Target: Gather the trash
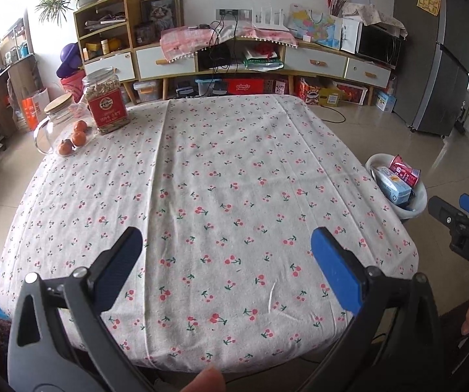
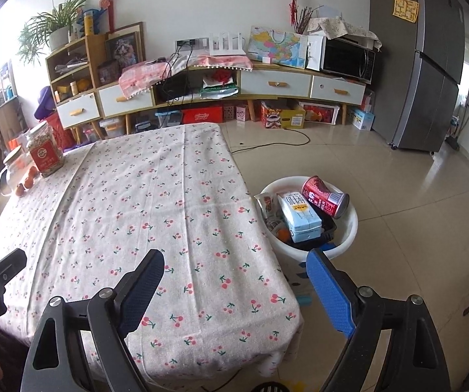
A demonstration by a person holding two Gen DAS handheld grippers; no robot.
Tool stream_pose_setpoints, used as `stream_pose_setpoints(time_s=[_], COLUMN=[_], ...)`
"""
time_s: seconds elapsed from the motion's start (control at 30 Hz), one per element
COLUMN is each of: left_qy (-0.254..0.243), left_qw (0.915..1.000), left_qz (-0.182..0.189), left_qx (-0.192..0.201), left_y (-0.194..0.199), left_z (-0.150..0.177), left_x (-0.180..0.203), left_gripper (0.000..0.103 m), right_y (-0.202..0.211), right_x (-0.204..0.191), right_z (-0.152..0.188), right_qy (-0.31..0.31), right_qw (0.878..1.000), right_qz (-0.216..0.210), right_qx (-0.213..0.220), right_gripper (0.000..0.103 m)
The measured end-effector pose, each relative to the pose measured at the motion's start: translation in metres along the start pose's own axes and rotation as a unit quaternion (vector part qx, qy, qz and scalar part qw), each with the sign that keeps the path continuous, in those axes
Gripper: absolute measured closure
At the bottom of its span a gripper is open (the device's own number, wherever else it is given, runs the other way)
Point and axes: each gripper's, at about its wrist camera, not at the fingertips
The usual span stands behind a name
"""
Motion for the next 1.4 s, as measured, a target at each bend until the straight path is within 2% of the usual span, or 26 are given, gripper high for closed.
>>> stream_pose_setpoints(time_s=[1.4], left_qy=[0.005], left_qw=[0.9997], left_qz=[0.022], left_qx=[-0.007], left_y=[0.0020], left_z=[0.0025], left_x=[0.0003], left_gripper=[0.001], right_y=[-0.0020], right_x=[0.0012], right_z=[0.0006], right_qy=[0.007], right_qw=[1.000], right_qz=[0.002], right_qx=[-0.001], right_gripper=[0.013])
Point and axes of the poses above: each gripper's, at about its wrist camera, not at the fingertips, and y roughly against the way its jaws point, x to its right, z to its underside, and after that the axes turned 10 degrees about -y, right-handed
